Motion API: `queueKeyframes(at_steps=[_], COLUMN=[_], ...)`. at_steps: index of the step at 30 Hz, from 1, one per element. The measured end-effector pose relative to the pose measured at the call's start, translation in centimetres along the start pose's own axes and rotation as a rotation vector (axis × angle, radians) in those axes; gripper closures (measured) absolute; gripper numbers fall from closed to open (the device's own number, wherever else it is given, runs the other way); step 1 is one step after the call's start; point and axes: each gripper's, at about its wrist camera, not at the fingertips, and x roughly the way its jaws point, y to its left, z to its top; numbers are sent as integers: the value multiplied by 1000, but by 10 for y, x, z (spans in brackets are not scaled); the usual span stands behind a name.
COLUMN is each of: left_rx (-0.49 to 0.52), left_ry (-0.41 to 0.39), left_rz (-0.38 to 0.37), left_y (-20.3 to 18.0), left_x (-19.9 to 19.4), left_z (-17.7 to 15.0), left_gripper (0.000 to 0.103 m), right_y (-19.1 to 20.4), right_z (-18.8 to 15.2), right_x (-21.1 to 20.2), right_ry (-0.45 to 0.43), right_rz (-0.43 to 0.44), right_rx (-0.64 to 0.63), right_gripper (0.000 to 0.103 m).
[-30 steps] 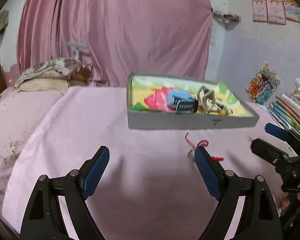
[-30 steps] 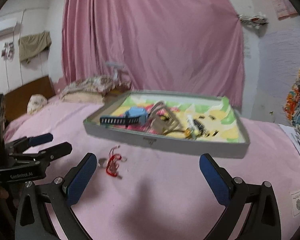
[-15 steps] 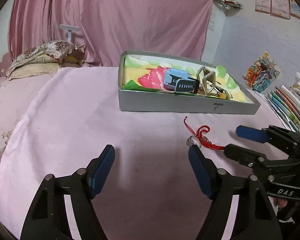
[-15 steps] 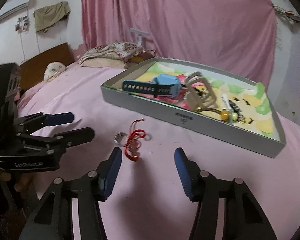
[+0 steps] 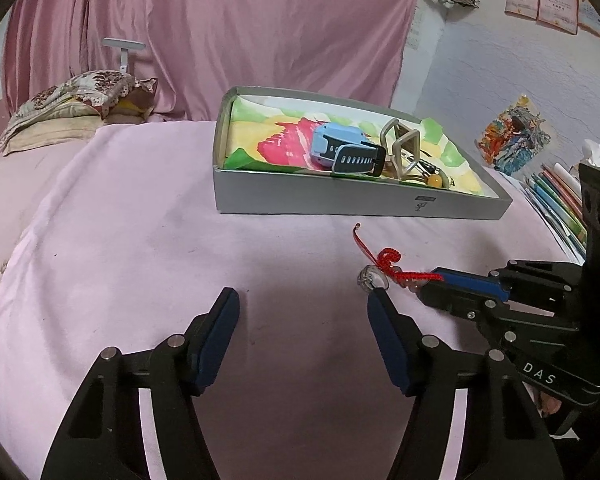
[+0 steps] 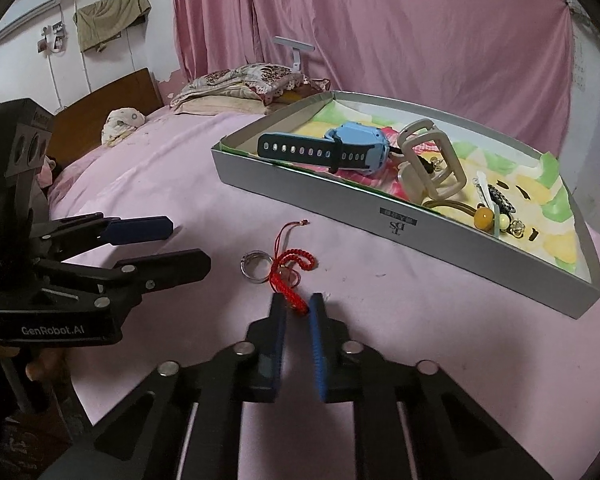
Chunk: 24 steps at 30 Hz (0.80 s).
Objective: Organize jewelry
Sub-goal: 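Grasp the red cord keychain with the right gripper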
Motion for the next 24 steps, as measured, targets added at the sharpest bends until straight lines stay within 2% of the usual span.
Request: queueKeyframes(at_steps=[8, 10, 14, 24], left_rx=[20, 30, 50, 90], left_ry=[15, 26, 35, 58], left_rz=[-11, -16, -12, -15], left_y=[-9, -11, -18, -30], left_x=[8, 11, 17, 29], left_z=[6, 8, 10, 16], left_gripper=[44, 49, 52, 74], right_y=[-10, -11, -15, -21], right_z=[-3, -3, -4, -6], right_x=[-7, -8, -12, -17], right_ry=[-11, -14, -22, -18], right_rz=[-10, -11, -15, 3], right_rx=[31, 36, 42, 43], right_gripper=[96, 96, 98, 97])
